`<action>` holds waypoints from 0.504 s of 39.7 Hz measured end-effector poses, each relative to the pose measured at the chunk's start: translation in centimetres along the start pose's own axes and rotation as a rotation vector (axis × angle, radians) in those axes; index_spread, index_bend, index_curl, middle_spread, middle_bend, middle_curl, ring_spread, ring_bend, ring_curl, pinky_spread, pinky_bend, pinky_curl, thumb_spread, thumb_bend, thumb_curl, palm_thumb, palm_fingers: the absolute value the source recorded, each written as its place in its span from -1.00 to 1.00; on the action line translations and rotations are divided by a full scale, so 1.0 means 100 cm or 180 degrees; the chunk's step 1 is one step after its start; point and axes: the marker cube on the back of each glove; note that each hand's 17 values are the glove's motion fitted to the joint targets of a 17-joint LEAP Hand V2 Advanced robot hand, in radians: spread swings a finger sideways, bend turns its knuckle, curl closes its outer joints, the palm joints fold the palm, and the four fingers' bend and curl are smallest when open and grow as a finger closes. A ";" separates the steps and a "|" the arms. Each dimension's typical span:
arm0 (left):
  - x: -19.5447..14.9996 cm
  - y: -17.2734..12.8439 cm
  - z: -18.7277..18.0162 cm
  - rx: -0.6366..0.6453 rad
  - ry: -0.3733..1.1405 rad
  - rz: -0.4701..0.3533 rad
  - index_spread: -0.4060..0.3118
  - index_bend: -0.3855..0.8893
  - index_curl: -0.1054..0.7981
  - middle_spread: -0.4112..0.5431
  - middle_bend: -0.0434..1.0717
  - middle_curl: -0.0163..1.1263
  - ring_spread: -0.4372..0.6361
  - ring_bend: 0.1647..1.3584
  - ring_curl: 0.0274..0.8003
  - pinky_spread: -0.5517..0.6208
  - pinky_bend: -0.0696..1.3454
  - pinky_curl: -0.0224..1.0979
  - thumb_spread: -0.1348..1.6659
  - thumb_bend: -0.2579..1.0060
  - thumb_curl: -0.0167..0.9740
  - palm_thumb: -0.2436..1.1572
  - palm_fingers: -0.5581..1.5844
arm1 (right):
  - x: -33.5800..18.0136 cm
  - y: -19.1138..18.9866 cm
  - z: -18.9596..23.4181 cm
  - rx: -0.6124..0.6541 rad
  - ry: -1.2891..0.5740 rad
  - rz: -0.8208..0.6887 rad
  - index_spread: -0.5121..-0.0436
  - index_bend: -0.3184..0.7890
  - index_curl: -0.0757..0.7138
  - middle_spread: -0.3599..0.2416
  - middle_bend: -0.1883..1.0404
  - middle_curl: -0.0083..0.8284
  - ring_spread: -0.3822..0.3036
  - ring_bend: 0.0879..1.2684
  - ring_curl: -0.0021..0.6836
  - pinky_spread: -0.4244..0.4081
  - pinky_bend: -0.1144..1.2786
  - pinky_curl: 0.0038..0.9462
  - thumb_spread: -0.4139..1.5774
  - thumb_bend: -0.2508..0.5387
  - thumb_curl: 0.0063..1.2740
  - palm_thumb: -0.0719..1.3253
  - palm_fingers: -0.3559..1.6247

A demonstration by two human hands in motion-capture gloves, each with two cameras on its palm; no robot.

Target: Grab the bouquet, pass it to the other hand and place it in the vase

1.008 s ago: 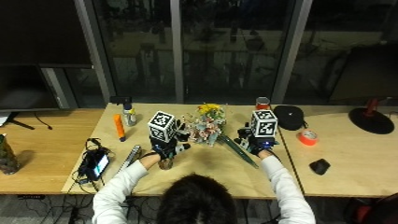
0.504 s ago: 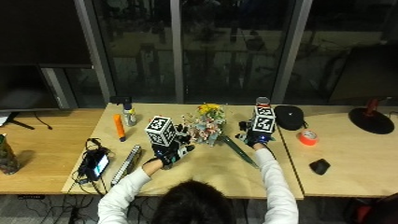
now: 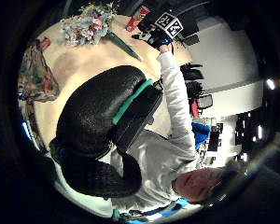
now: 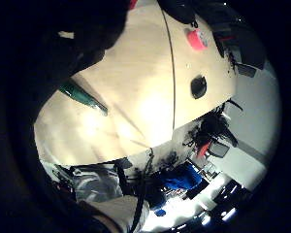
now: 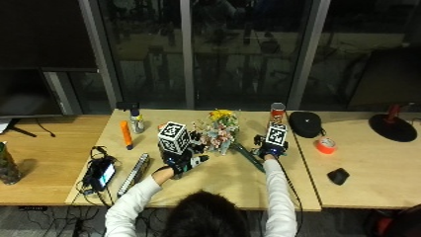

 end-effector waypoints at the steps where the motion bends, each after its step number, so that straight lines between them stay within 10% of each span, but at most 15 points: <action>1: 0.013 -0.003 0.002 -0.0050 -0.0157 0.0034 0.37 -0.16 -0.14 0.59 -0.60 -0.55 0.53 -0.20 -0.38 0.59 -0.30 -0.38 0.33 -0.63 -0.50 -0.60 -0.33 | 0.002 -0.003 -0.003 -0.0087 0.0181 0.0071 0.50 -0.32 -0.47 0.53 -0.32 -0.18 0.37 -0.04 -0.07 0.55 0.22 -0.24 0.58 -0.33 -0.51 -0.15 -0.23; 20: 0.037 -0.021 -0.007 -0.0030 -0.0435 0.0089 0.44 -0.22 -0.29 0.66 -0.55 -0.47 0.56 -0.11 -0.34 0.63 -0.22 -0.34 0.28 -0.63 -0.45 -0.64 -0.42 | 0.027 -0.037 0.075 -0.0304 0.0628 0.0434 0.15 -0.19 -0.48 0.30 -0.25 -0.11 0.26 -0.12 -0.10 0.53 0.21 -0.27 0.52 -0.37 -0.42 0.05 -0.24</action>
